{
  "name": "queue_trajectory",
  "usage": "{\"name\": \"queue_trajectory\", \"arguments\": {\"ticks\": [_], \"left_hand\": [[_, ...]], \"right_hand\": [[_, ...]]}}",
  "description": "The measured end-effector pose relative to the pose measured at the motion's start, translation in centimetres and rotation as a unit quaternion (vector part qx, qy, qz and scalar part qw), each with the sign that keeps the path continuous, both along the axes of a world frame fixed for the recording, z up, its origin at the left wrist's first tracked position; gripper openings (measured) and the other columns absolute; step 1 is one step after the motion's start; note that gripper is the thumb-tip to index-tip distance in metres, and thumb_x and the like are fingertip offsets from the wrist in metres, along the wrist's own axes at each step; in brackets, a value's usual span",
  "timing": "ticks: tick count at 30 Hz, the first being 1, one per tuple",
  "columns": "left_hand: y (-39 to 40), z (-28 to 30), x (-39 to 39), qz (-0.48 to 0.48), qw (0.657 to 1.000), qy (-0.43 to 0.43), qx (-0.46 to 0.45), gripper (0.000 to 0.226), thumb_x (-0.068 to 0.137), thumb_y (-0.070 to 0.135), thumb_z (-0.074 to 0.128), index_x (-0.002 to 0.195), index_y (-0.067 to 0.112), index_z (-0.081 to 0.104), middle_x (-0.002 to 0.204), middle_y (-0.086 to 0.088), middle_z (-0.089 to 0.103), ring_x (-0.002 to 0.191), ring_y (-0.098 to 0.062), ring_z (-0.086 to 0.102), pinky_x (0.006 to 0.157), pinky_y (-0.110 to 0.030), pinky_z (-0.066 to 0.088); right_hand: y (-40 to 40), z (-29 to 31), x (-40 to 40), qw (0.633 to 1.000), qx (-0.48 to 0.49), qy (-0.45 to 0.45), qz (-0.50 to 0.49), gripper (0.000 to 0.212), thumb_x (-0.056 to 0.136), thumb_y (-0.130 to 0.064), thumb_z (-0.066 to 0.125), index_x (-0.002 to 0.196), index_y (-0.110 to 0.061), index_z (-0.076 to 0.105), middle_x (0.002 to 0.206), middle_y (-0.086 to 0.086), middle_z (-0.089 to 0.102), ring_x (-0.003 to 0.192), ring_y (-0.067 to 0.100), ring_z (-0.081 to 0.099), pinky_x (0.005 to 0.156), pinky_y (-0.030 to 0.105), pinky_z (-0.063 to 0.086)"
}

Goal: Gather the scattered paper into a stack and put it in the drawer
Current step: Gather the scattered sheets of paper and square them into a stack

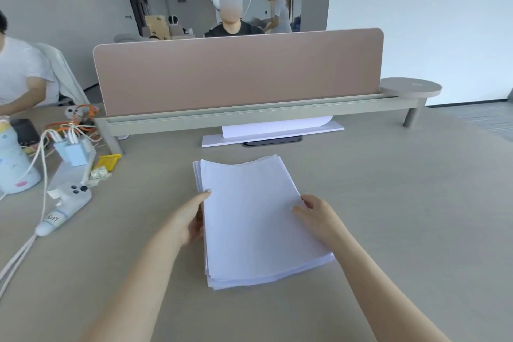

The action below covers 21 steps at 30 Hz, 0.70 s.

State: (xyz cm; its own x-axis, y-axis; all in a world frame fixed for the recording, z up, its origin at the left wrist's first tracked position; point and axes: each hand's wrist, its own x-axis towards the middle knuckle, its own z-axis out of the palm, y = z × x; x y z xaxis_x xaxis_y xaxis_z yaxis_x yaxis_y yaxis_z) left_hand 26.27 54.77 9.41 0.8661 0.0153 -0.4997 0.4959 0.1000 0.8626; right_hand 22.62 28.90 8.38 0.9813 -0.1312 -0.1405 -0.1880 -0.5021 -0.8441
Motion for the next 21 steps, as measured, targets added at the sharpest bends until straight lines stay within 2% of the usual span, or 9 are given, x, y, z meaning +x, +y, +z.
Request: {"name": "queue_trajectory", "arguments": {"ticks": [2,5,8,10,11,13,16,18,21], "left_hand": [[-1.0,-0.2,-0.1,0.02,0.997,-0.033,0.071,0.03,0.089,0.03,0.057,0.113,0.011,0.059,0.103,-0.006,0.063,0.093,-0.024,0.058,0.076,-0.032,0.046],[-2.3,-0.2,-0.4,0.024,0.99,-0.073,0.121,0.038,0.093,0.017,0.053,0.13,0.011,0.047,0.118,-0.008,0.058,0.104,-0.027,0.056,0.085,-0.036,0.044],[-2.9,-0.2,-1.2,0.002,0.985,-0.099,0.141,0.033,0.093,0.007,0.05,0.126,0.009,0.046,0.106,-0.008,0.059,0.09,-0.024,0.057,0.074,-0.032,0.046],[-3.6,0.0,-2.5,0.008,0.977,-0.149,0.155,0.031,0.092,0.003,0.049,0.122,0.012,0.048,0.108,-0.007,0.059,0.087,-0.021,0.056,0.07,-0.027,0.044],[-4.0,0.1,-3.3,0.012,0.973,-0.179,0.146,0.031,0.093,0.003,0.05,0.121,0.016,0.048,0.109,-0.003,0.058,0.086,-0.014,0.057,0.067,-0.024,0.043],[-4.6,0.3,-4.8,-0.001,0.968,-0.232,0.097,0.031,0.093,0.005,0.051,0.119,0.021,0.049,0.11,0.006,0.06,0.09,-0.002,0.058,0.068,-0.017,0.044],[-5.4,1.5,-6.1,-0.019,0.96,-0.278,0.037,0.033,0.086,0.016,0.06,0.116,0.029,0.055,0.117,0.008,0.066,0.105,-0.007,0.064,0.087,-0.028,0.05],[-6.3,3.0,-6.6,-0.021,0.948,-0.317,0.032,0.032,0.086,0.017,0.062,0.113,0.034,0.055,0.112,0.012,0.069,0.105,-0.006,0.065,0.089,-0.032,0.05],[-7.8,6.3,-7.1,-0.013,0.917,-0.395,0.048,0.03,0.091,0.016,0.058,0.11,0.038,0.051,0.1,0.027,0.068,0.1,0.004,0.064,0.081,-0.024,0.049]], "right_hand": [[-0.5,0.0,-0.3,1.0,0.009,0.005,0.002,0.022,0.076,-0.024,0.046,0.085,-0.007,0.056,0.069,-0.003,0.046,0.059,0.017,0.039,0.057,0.028,0.027],[-1.3,0.4,-1.0,0.999,0.049,0.022,-0.003,0.022,0.076,-0.022,0.047,0.083,-0.009,0.062,0.069,-0.004,0.058,0.061,0.018,0.049,0.061,0.027,0.036],[-2.7,0.4,-1.7,0.995,0.087,0.038,-0.009,0.025,0.072,-0.023,0.05,0.074,0.001,0.055,0.068,0.004,0.052,0.063,0.02,0.045,0.064,0.029,0.036],[-3.7,0.3,-2.0,0.989,0.138,0.046,-0.015,0.019,0.072,-0.024,0.053,0.071,-0.005,0.053,0.073,0.008,0.049,0.066,0.02,0.044,0.065,0.031,0.04],[-4.2,0.3,-2.0,0.986,0.162,0.041,-0.021,0.018,0.077,-0.023,0.055,0.073,-0.006,0.054,0.076,0.009,0.051,0.069,0.02,0.046,0.068,0.032,0.042],[-5.4,0.5,-1.8,0.979,0.198,0.027,-0.041,0.032,0.085,-0.028,0.06,0.084,0.004,0.059,0.082,0.007,0.058,0.073,0.021,0.052,0.073,0.031,0.042],[-6.1,3.2,-2.0,0.957,0.291,0.024,-0.008,0.039,0.086,-0.047,0.059,0.109,-0.017,0.066,0.1,-0.002,0.07,0.088,0.021,0.064,0.077,0.029,0.047],[-6.5,6.1,-2.3,0.934,0.355,0.002,0.024,0.04,0.087,-0.052,0.054,0.11,-0.022,0.066,0.104,-0.004,0.072,0.094,0.02,0.069,0.079,0.032,0.05],[-6.1,11.2,-3.5,0.915,0.39,-0.102,0.026,0.033,0.089,-0.044,0.054,0.108,-0.02,0.066,0.099,-0.004,0.076,0.088,0.014,0.073,0.069,0.032,0.055]]}}
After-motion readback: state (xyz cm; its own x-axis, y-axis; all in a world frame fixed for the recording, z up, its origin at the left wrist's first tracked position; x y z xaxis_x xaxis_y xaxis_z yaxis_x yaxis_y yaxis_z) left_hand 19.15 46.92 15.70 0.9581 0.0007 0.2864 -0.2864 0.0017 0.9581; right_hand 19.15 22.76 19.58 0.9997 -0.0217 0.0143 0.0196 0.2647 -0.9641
